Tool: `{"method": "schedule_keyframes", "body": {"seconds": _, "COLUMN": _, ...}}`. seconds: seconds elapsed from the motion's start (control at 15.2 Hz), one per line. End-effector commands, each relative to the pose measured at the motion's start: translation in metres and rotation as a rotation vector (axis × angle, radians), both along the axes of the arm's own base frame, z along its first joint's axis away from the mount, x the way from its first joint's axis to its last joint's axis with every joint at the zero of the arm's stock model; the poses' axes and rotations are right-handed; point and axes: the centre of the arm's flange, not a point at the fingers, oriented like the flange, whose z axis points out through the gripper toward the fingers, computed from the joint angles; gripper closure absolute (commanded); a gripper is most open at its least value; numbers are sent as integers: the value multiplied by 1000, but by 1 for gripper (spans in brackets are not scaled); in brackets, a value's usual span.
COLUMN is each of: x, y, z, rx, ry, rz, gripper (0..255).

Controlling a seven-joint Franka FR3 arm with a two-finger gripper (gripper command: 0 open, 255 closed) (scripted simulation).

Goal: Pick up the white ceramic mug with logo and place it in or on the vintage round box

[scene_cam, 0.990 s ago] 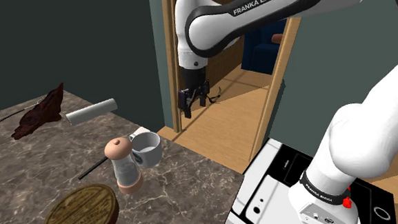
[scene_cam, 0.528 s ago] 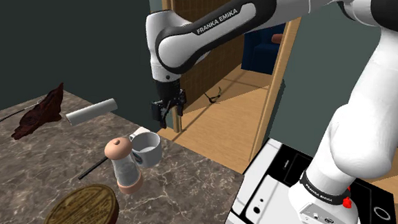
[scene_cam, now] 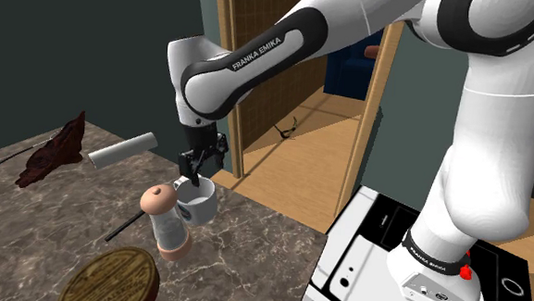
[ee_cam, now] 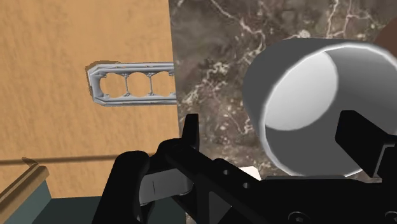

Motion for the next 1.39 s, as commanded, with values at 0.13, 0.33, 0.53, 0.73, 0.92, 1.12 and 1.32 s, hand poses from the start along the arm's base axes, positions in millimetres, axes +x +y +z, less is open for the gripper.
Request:
{"method": "schedule_keyframes", "body": {"seconds": 0.13, "x": 0, "y": 2, "z": -21, "rx": 0, "ry": -1, "rz": 0, "gripper": 0}}
{"method": "schedule_keyframes", "body": {"seconds": 0.33, "x": -1, "y": 2, "z": -30, "rx": 0, "ry": -1, "rz": 0, "gripper": 0}}
{"method": "schedule_keyframes", "body": {"seconds": 0.53, "x": -1, "y": 2, "z": -30, "rx": 0, "ry": -1, "rz": 0, "gripper": 0}}
{"method": "schedule_keyframes", "body": {"seconds": 0.73, "x": -1, "y": 2, "z": -30, "rx": 0, "ry": -1, "rz": 0, "gripper": 0}}
{"method": "schedule_keyframes", "body": {"seconds": 0.92, "x": -1, "y": 2, "z": -30, "rx": 0, "ry": -1, "rz": 0, "gripper": 255}}
{"method": "schedule_keyframes", "body": {"seconds": 1.12, "x": -1, "y": 2, "z": -30, "rx": 0, "ry": -1, "rz": 0, "gripper": 255}}
{"method": "schedule_keyframes", "body": {"seconds": 1.32, "x": -1, "y": 2, "z": -30, "rx": 0, "ry": -1, "rz": 0, "gripper": 255}}
